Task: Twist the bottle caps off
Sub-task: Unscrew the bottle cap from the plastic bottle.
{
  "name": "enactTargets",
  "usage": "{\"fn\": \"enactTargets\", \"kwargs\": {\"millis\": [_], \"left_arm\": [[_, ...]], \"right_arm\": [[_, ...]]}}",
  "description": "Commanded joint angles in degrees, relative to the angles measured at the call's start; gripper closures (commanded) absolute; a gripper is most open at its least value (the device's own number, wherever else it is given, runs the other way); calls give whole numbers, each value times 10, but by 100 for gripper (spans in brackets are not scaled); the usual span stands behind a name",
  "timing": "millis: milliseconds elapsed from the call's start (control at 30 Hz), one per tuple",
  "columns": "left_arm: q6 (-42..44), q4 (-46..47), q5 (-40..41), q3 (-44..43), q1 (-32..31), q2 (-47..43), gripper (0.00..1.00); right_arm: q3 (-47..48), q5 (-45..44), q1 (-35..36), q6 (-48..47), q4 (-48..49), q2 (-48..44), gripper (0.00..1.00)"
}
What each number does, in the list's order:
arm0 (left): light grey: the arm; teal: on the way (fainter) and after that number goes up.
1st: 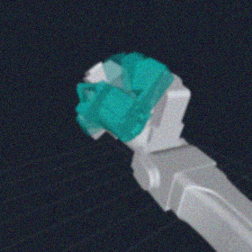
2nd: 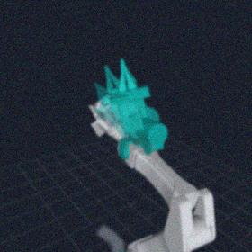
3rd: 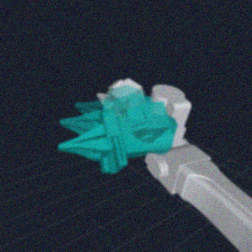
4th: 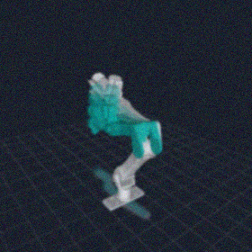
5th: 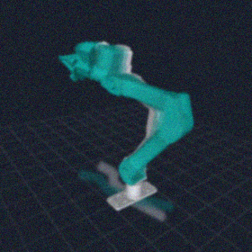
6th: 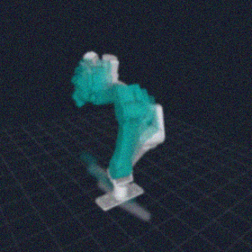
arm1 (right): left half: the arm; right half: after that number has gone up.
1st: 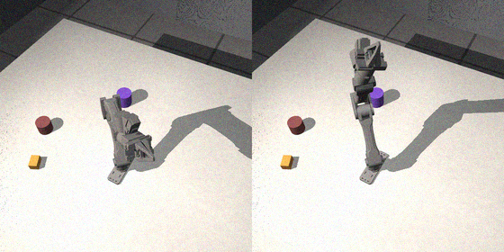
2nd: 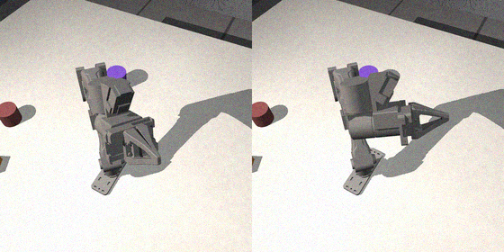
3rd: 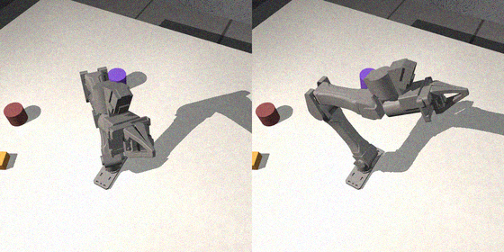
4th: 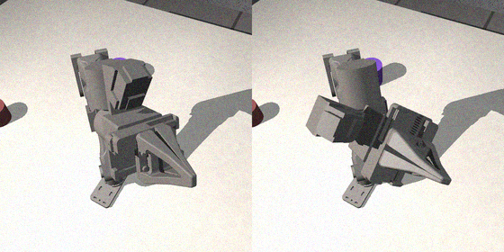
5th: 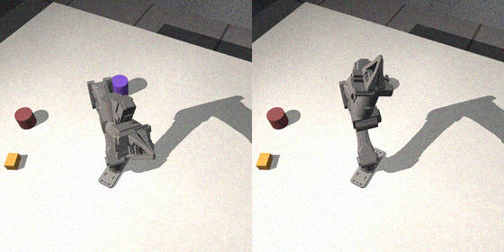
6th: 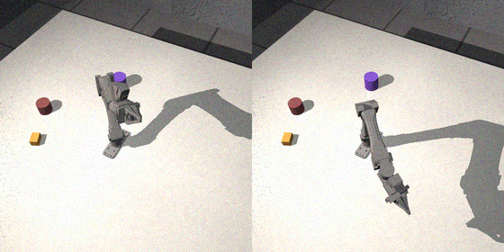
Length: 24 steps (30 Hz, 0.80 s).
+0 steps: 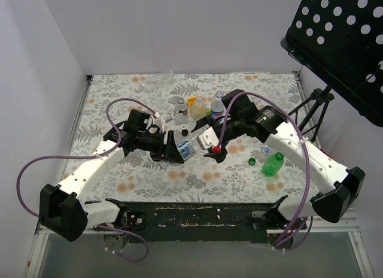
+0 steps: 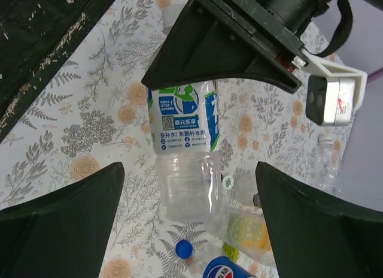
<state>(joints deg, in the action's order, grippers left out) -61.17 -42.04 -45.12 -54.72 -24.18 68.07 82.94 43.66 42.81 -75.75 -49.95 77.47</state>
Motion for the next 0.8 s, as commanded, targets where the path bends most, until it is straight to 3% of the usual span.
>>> {"fn": "enactTargets", "kwargs": {"millis": [0,333,467,600,700,767], "left_arm": [[-19,11,-42,-16,-28,2,88],[-53,77,-70,-14,-85,34,88],[-70,107,-77,-5,-89,28,88],[-95,136,-74,7,-88,24,86],[-114,158,-65,13,-89,22,77],[-124,170,-60,10,-89,20,62]], "right_arm": [[-29,-81,51,-13,6,2,2],[-116,-168,83,33,77,0,2],[-138,-170,87,46,86,-6,9],[-145,-162,87,60,84,-21,26],[-147,-147,86,63,74,-29,57],[-153,-133,85,64,65,-36,74]]}}
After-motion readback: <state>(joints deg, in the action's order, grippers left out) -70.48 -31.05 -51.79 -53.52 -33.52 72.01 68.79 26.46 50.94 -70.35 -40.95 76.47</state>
